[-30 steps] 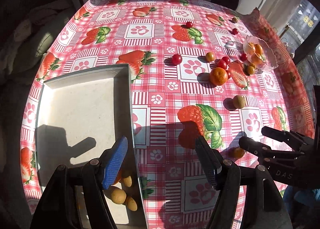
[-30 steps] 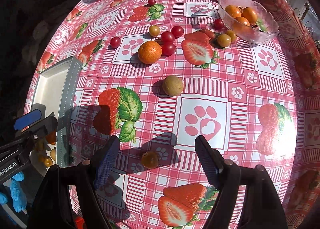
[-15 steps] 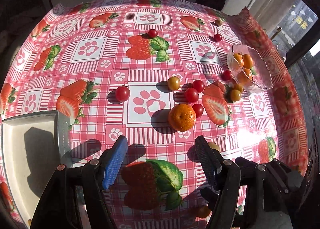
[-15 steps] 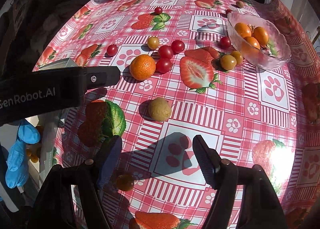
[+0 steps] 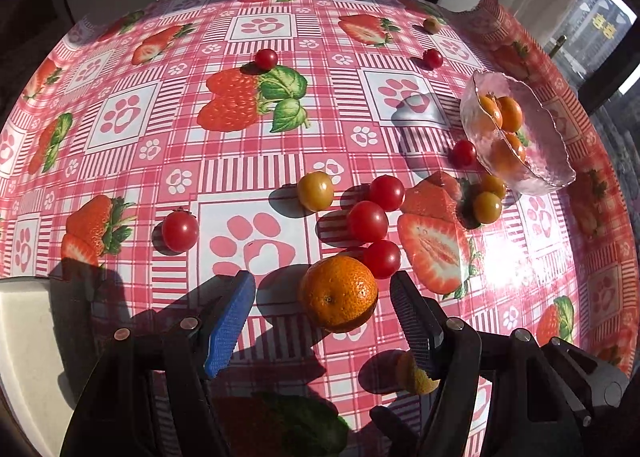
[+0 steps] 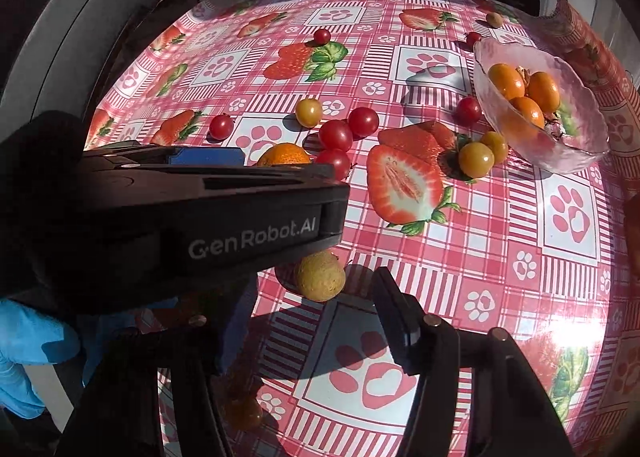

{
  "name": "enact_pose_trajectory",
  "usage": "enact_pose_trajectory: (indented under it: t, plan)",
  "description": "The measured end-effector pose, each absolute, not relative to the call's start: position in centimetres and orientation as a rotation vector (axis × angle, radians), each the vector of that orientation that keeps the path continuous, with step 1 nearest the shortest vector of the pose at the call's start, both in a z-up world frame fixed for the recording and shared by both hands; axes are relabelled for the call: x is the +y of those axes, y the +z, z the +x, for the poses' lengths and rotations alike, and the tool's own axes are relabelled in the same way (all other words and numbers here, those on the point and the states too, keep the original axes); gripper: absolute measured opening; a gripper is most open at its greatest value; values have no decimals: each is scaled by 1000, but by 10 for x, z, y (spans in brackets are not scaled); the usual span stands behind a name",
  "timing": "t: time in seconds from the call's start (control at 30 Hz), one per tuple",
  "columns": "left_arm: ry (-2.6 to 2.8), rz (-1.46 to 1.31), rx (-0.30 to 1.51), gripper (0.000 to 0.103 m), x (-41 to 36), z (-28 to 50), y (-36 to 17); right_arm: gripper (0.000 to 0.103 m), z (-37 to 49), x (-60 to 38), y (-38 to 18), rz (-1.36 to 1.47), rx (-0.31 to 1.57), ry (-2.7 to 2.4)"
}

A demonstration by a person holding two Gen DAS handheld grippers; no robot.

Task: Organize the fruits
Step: 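Grasp a kiwi with the right tool while the left tool grasps a mandarin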

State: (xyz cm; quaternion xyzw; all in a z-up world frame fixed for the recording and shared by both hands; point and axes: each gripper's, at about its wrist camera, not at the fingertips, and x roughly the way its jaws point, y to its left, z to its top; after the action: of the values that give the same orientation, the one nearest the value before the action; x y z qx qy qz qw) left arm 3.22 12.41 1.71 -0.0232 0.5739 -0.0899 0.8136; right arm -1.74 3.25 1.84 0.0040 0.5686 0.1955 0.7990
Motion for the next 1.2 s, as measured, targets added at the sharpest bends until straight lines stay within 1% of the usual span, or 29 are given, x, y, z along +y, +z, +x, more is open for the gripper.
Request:
enact_pose_trajectory:
  t: [0.03, 0.07, 0.1, 0.13, 0.17, 0.2, 0.23, 0.27, 0.43, 0.77, 1.2]
  plan:
    - [-190, -53, 1227, 71, 124, 33, 16, 49, -16, 33, 18, 14, 1224, 423]
    - [-189, -59, 1228, 70, 124, 33, 15, 40, -15, 34, 17, 17, 1227, 423]
    - [-190, -59, 1227, 67, 123, 33, 15, 33, -14, 34, 16, 20, 1230, 422]
    - [-188, -50, 1221, 61, 122, 32, 15, 30, -14, 34, 16, 27, 1232, 423]
    - [-189, -40, 1217, 52, 122, 32, 16, 29, -13, 33, 16, 37, 1236, 425]
    - [-196, -38, 1214, 48, 121, 32, 16, 29, -15, 32, 16, 44, 1240, 424]
    - [-205, -39, 1212, 40, 121, 32, 17, 29, -15, 31, 16, 48, 1242, 424]
    - [-208, -38, 1210, 39, 121, 32, 17, 29, -16, 30, 17, 52, 1244, 424]
    - [-207, -57, 1208, 39, 124, 27, 19, 29, -23, 16, 19, 111, 1269, 399]
    - [-226, -23, 1231, 39, 131, -28, 28, 30, -45, 0, 25, 179, 1314, 370]
    - [-144, -123, 1261, 39, 179, -84, 43, 30, -68, 13, 33, 193, 1365, 380]
